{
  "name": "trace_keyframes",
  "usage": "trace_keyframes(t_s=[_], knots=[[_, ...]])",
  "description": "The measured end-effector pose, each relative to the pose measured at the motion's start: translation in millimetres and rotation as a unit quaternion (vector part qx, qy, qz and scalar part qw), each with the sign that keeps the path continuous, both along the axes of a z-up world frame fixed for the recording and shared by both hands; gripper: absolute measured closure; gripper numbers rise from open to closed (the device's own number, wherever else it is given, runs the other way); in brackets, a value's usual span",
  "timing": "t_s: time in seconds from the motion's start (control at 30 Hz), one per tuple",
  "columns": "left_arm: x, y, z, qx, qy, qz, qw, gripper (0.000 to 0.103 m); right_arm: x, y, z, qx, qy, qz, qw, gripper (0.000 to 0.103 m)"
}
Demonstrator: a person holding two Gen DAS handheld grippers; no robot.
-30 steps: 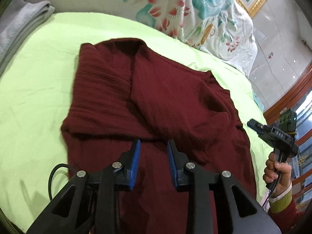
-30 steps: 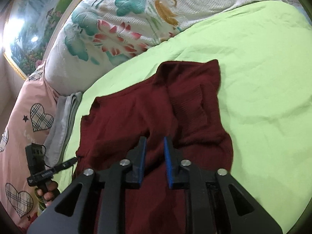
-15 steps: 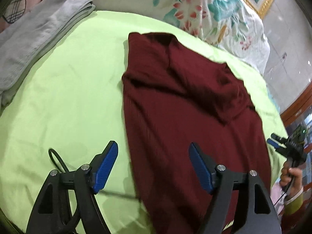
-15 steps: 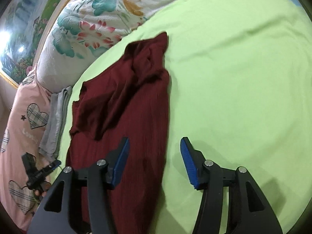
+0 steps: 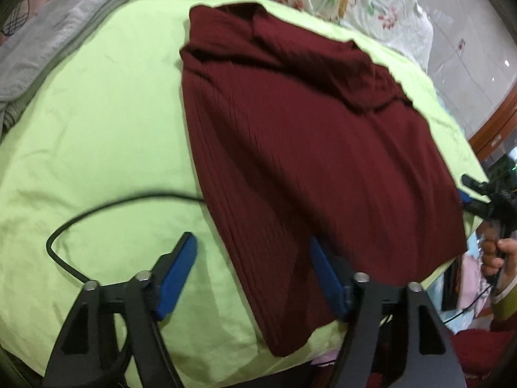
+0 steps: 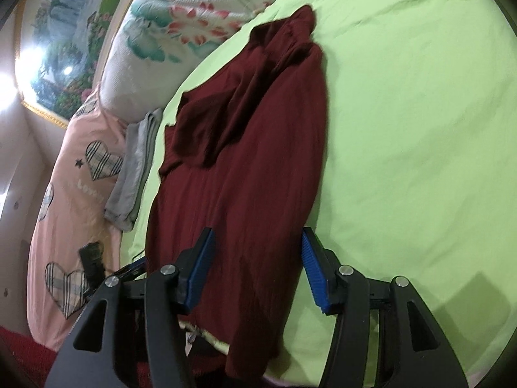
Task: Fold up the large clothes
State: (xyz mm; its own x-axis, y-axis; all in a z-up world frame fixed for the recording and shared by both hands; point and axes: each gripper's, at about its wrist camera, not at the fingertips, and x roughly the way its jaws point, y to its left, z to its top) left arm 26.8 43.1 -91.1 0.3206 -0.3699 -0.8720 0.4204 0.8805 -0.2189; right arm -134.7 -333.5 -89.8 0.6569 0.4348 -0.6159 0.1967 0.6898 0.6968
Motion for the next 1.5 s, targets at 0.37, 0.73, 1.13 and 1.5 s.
trace_keyframes(t_s=[0.37,0.73,1.13,1.5], knots=[[-11,20,32,-0.060,-0.032,0.016,0.9975,0.101,-15,6,11,-0.010,-0.014,0.011,1.000,0.095],[-13,59,36,-0.104,-0.020,0.058,0.9927,0.101,-20,-10,14,-0.029,-0.009,0.010,0.999,0.096],[9,65,9,-0.093,0.029,0.065,0.9931,0.042,-33,-9,1,-0.013,-0.009,0.025,1.000,0.058],[10,20,-1,-0.055,0.027,-0.015,0.9980,0.097,-20,20,-17,0.023,-0.008,0.091,0.996,0.093]])
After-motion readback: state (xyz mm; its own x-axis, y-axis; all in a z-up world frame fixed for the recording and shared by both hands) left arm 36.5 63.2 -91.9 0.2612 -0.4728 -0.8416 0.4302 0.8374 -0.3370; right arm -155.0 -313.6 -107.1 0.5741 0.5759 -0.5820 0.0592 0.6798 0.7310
